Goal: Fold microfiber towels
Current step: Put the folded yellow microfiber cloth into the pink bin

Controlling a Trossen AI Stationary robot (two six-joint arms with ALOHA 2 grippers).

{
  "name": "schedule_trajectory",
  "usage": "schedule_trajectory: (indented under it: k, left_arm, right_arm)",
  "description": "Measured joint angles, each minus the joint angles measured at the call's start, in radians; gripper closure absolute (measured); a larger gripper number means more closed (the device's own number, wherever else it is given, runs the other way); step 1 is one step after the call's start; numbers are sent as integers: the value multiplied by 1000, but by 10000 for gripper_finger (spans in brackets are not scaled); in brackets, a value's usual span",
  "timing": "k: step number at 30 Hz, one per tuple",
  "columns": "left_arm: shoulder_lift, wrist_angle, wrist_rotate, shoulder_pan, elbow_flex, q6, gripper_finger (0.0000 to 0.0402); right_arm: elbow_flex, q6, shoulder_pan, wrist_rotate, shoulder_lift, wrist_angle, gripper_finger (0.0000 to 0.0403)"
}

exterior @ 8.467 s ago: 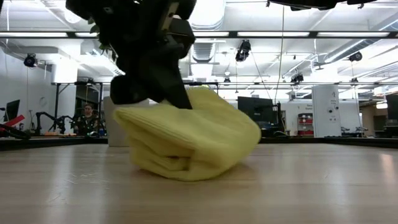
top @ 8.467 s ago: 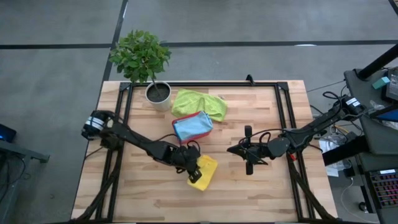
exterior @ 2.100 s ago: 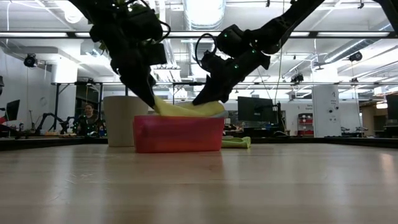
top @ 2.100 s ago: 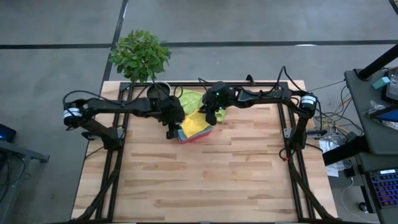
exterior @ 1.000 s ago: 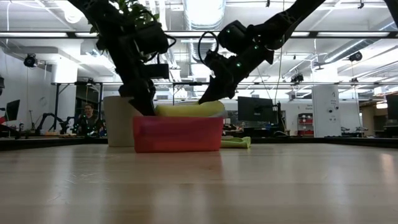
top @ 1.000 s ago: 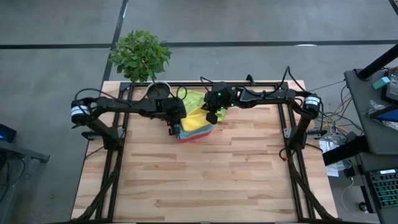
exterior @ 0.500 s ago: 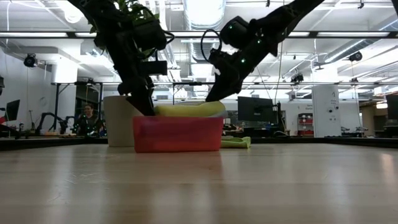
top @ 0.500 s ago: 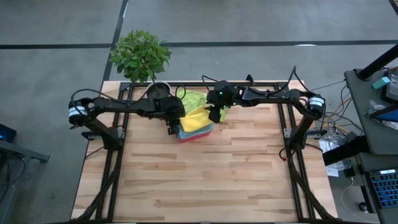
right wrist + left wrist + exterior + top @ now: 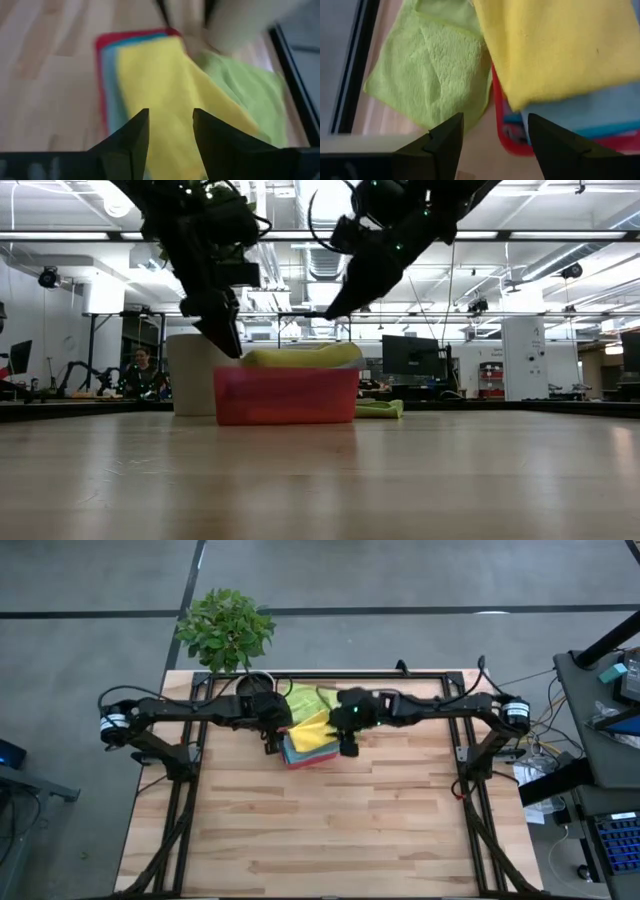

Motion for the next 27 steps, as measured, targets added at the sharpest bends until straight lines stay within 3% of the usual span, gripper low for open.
schedule_trajectory:
  k: [9, 21, 27]
  left_arm:
    - [-70, -35, 0, -78, -15, -119, 196]
    - [-79, -5, -71, -169, -108, -238, 196]
    - [-80, -3, -73, -168, -117, -237, 196]
  right_arm:
    - [15, -41, 109, 78, 69, 87, 259]
    - [45, -77, 113, 91, 192, 117, 264]
    - [68, -145, 114, 192, 244, 117, 264]
